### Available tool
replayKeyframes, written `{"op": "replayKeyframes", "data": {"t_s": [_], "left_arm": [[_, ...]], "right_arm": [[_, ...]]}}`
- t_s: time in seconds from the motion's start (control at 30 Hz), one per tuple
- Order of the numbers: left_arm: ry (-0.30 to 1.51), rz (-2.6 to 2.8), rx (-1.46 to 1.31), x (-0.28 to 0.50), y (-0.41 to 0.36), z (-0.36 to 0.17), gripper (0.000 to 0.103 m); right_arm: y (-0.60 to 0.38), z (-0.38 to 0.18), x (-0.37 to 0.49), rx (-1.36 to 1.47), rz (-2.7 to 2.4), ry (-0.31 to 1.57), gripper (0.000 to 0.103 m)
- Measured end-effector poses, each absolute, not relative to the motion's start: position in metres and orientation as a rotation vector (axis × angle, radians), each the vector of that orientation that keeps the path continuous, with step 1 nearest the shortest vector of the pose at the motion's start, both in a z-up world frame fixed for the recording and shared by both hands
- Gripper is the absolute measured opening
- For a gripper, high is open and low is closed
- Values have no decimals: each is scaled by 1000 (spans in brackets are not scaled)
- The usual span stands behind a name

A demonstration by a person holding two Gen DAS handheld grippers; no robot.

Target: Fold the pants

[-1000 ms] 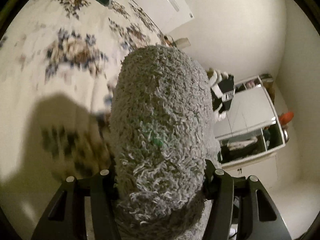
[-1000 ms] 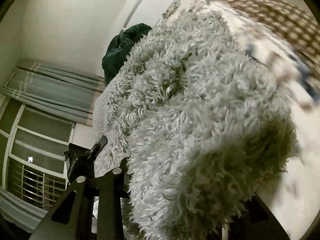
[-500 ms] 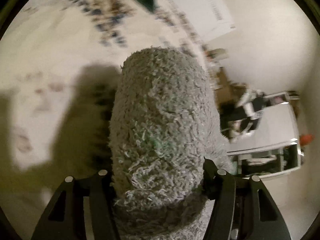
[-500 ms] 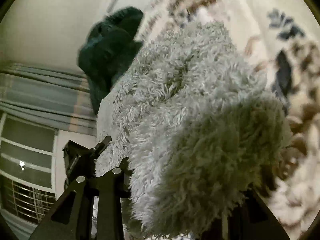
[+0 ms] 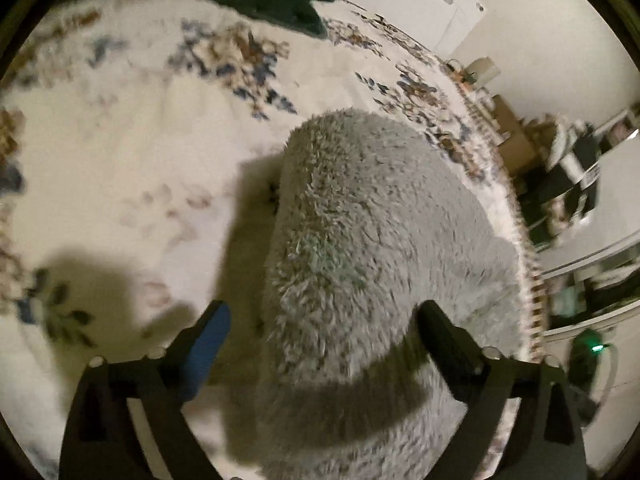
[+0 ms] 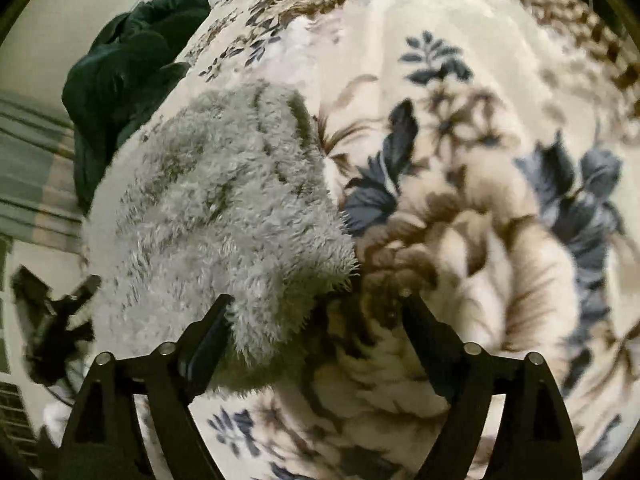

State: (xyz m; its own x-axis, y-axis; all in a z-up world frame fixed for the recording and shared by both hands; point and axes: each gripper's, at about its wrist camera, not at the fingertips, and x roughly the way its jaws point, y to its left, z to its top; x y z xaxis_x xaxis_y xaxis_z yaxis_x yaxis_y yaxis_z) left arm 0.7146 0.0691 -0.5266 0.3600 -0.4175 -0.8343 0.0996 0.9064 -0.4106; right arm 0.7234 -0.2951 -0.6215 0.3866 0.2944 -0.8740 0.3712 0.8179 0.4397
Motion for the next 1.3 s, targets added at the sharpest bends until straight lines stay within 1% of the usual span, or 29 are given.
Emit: {"op": "replayKeyframes", "data": {"t_s": [0.03, 0.1, 0.2, 0.33, 0.5, 0.67, 0.77, 0.97, 1.13, 1.3], "left_arm": [[1142, -315, -274, 713, 65, -519, 99], [1112, -275, -191, 703, 57, -506, 99], [1067, -225, -59, 686, 42, -487, 99], [1042, -209, -19, 661, 33, -462, 99], [994, -203, 11, 627, 26, -417, 99], [948, -199, 7, 576, 23, -353, 99], [921, -202, -8, 535, 20, -306, 99], [881, -171, -6, 455, 14, -231, 99], [849, -134, -6, 393, 9, -181, 99], [817, -90, -15, 342, 6, -143, 99]], "right_arm": [[-290, -611, 725, 595, -78, 1187, 93], [-279, -595, 734, 495, -121, 1169, 103], [-251, -562, 732, 338, -168, 1117, 103], [-242, -506, 679, 235, -217, 1052, 103], [-230, -444, 631, 216, -229, 1004, 103], [-221, -366, 570, 182, -220, 951, 103], [-217, -318, 530, 176, -203, 924, 103], [-214, -225, 445, 164, -162, 864, 103], [-209, -151, 372, 124, -120, 795, 103], [-207, -92, 308, 102, -87, 732, 103]]}}
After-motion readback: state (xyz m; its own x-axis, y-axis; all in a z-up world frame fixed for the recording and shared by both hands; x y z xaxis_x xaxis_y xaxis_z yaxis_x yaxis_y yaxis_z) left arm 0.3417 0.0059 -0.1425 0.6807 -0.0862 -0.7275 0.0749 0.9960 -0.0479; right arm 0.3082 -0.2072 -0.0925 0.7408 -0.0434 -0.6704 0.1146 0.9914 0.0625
